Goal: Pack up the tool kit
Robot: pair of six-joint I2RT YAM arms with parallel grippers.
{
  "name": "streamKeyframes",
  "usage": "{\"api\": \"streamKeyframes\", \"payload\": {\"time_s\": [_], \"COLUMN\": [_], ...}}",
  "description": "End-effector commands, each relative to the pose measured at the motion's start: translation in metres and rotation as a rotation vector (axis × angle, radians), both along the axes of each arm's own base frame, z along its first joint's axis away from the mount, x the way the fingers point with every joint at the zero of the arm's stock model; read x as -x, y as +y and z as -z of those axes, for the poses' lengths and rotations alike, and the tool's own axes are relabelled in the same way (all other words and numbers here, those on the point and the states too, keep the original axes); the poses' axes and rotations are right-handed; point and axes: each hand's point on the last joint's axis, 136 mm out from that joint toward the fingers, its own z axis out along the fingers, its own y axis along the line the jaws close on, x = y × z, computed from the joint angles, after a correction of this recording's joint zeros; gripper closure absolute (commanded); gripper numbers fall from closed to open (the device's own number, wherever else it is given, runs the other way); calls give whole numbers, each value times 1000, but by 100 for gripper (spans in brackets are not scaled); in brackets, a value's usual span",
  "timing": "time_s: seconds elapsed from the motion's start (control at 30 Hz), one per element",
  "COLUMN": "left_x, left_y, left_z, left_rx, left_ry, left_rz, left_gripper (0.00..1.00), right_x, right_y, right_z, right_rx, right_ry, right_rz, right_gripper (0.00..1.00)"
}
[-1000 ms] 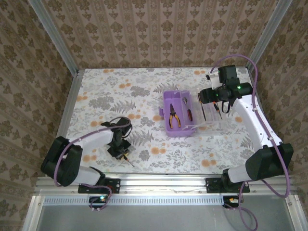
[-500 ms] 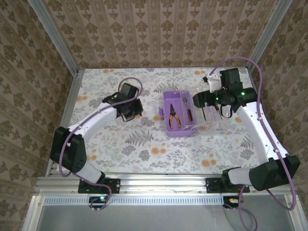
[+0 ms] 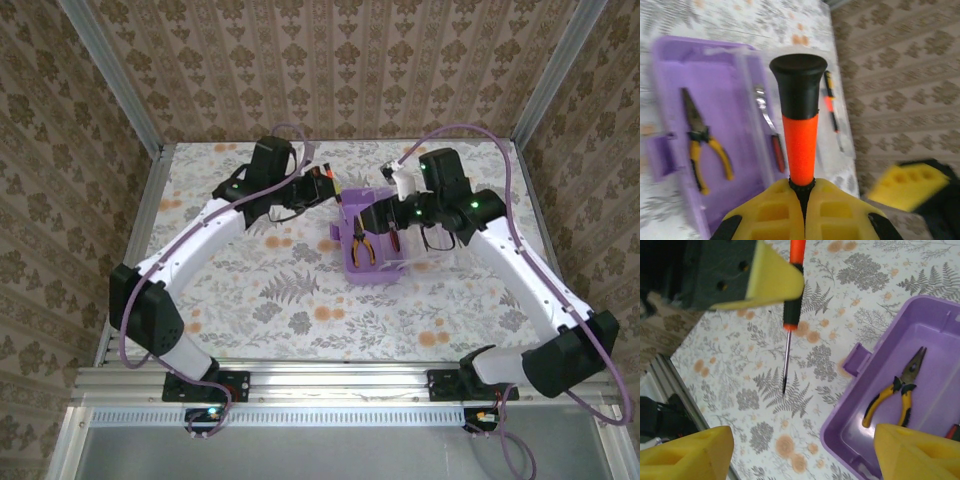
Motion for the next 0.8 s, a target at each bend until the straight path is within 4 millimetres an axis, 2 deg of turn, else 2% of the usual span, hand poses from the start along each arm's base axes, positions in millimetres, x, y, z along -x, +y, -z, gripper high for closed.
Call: {"api": "streamKeyframes", "payload": {"time_s": [0.0, 0.07, 0.1, 0.23, 0.37, 0.53, 0.77], "left_x": [15, 20, 22, 28, 36, 38, 35], "left_y": [-25, -32, -35, -45, -54, -53, -50], "left_z": [-36, -40, -43, -45, -39, -31, -18], "left_rx": [133, 155, 166, 188, 201, 183, 143], "left_ry": [-22, -25, -27, -27, 7, 18, 26], "left_rz": [102, 120, 129, 146, 191, 191, 182], "left_gripper": [100, 100, 100, 100, 100, 100, 100], "right_x": [-10, -11, -15, -19, -20, -18, -16], "right_y": [17, 21, 24, 28, 29, 25, 21], "right_z": [-8, -12, -4, -2, -3, -4, -5], "right_rx": [-76, -76, -64, -62, -64, -44, -21], "right_ry": [-4, -13, 7, 8, 4, -6, -9], "right_rz": [-23, -33, -36, -41, -36, -25, -20], "right_gripper": [26, 27, 27, 30, 41, 51, 85]}}
